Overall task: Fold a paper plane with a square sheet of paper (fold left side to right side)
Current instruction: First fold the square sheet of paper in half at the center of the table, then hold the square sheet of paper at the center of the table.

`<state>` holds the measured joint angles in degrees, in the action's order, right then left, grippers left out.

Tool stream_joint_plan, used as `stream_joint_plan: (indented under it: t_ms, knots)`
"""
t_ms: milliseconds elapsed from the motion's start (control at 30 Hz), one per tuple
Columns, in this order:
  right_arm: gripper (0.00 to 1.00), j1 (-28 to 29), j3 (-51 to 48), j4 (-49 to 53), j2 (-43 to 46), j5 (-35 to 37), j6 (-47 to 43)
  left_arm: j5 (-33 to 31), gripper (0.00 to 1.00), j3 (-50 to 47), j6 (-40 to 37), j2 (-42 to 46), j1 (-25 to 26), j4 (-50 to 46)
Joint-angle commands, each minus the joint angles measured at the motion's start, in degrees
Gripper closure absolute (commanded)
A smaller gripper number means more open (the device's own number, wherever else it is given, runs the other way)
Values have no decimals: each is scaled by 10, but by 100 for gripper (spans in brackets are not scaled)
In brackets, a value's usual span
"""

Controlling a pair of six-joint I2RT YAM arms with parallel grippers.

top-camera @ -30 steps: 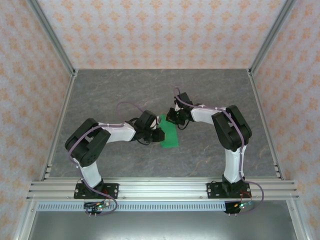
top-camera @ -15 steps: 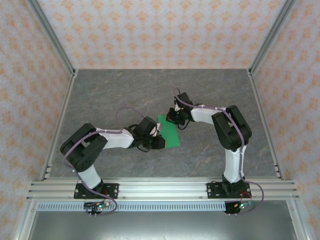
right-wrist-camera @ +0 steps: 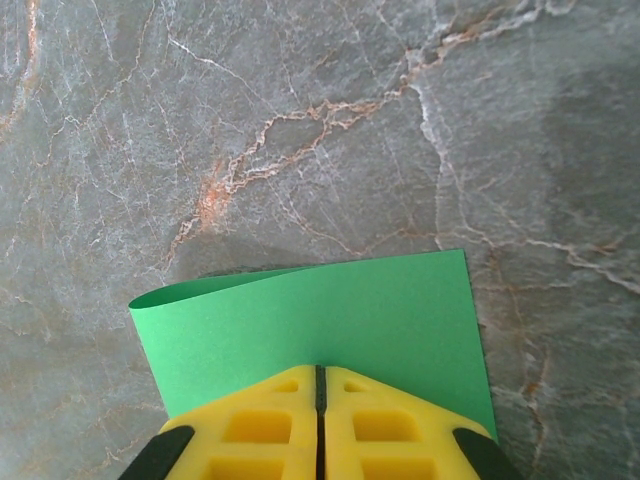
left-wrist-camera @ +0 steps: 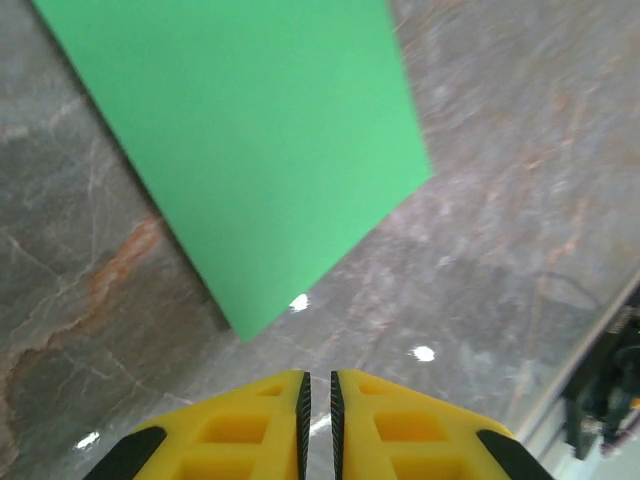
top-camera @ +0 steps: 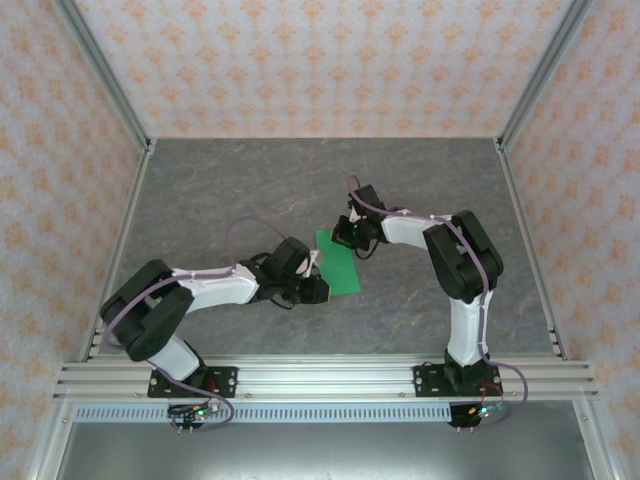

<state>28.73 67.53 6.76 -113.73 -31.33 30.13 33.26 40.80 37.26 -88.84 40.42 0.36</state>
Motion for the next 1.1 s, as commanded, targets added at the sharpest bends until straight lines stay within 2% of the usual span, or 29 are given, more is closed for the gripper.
stream_joint_plan:
  t_ms: [0,133,367,733,900,967,1067]
  knots:
    - [92,10,-13,43,-17,20,-5,12,82,35,6,14,-40,-10]
    - [92,10,-14,44,-13,19,-7,35,83,73,-4,-47,-71,-7]
    - [92,11,-18,40,-6,15,-5,51,85,124,6,-141,-76,41]
    - [90,11,-8,34,23,5,-9,31,86,124,5,-188,-75,34]
    - [84,11,13,77,84,34,-34,9,86,113,3,-190,-67,14]
    - [75,11,8,96,120,53,-45,5,86,104,9,-192,-64,20]
    - [70,11,-23,111,167,60,-43,3,86,98,18,-196,-61,28]
